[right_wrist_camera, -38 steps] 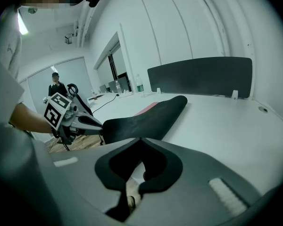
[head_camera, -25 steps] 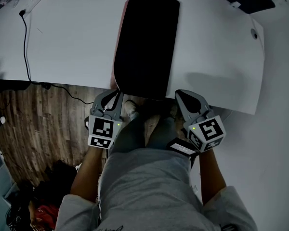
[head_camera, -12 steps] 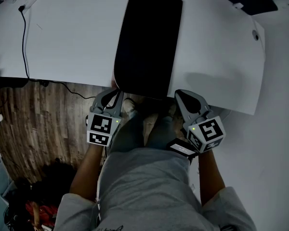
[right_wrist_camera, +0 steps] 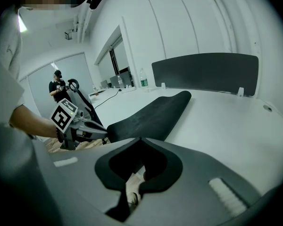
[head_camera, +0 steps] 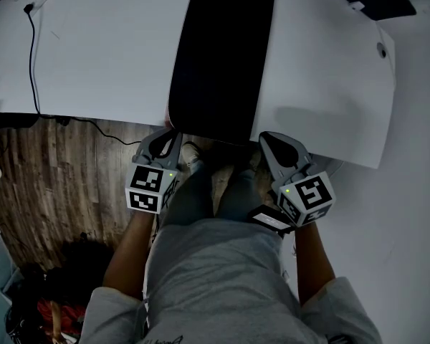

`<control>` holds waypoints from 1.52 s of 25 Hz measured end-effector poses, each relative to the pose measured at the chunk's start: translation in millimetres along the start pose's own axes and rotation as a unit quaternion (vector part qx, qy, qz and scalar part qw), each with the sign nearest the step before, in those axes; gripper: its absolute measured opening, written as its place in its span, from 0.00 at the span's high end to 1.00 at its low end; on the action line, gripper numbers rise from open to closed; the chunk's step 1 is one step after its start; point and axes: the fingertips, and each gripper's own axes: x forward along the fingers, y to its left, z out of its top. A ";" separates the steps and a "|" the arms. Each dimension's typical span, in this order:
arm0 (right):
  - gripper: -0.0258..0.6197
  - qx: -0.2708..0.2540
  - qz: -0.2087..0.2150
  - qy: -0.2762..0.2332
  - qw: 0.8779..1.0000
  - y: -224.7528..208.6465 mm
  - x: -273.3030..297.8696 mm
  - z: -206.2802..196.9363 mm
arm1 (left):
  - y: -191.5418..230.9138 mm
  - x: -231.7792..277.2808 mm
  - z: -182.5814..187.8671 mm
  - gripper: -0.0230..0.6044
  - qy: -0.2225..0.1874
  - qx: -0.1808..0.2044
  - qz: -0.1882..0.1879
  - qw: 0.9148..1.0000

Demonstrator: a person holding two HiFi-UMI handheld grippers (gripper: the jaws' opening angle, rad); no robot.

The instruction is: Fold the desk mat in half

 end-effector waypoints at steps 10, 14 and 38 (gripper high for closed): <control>0.95 -0.004 0.002 0.003 1.000 6.2 0.1 -2.8 | 7.2 -0.3 -11.7 0.89 0.009 -0.068 -0.007 0.998; 0.95 -0.006 0.000 0.004 1.000 9.2 -1.1 -2.7 | 9.5 -0.5 -13.1 0.87 0.012 -0.075 -0.001 0.997; 0.95 -0.055 0.030 -0.050 0.997 17.6 -48.0 42.3 | -40.4 -70.2 64.0 0.93 -0.076 0.018 0.044 0.996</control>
